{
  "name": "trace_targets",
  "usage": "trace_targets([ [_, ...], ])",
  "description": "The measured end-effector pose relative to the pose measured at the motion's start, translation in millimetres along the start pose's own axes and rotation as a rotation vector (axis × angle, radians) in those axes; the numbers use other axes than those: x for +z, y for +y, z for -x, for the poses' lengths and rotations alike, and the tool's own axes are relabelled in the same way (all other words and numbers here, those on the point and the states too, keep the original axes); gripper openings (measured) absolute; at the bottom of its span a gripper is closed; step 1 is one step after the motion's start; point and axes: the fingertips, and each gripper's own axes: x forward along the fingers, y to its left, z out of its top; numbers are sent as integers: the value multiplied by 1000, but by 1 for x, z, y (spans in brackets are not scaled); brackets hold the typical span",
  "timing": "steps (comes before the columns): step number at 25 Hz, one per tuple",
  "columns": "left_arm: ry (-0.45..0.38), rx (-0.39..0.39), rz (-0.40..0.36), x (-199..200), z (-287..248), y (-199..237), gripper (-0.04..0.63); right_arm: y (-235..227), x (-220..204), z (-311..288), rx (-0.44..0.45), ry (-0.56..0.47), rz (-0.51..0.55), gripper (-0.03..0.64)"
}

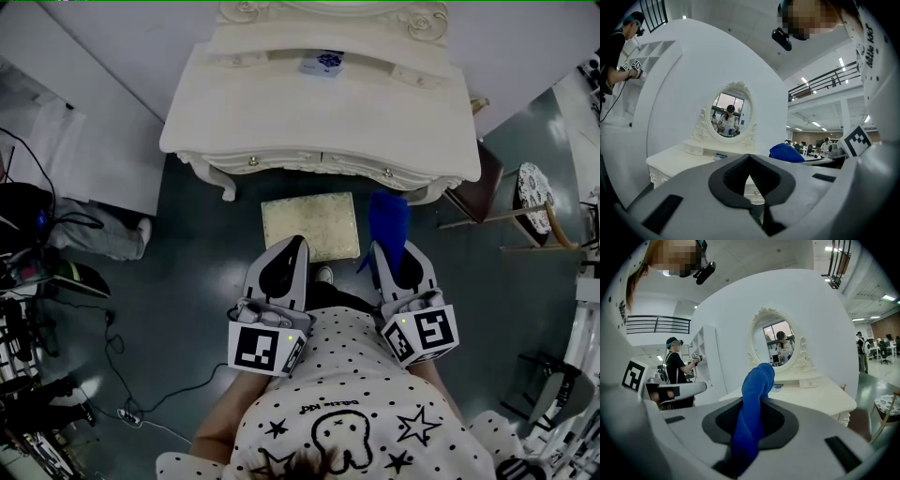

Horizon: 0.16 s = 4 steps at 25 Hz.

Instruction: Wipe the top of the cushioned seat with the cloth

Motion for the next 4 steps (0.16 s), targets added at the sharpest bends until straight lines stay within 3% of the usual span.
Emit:
trace_targets([
  [4,-1,2,3,1,2,0,-5,2,0,1,5,3,2,86],
])
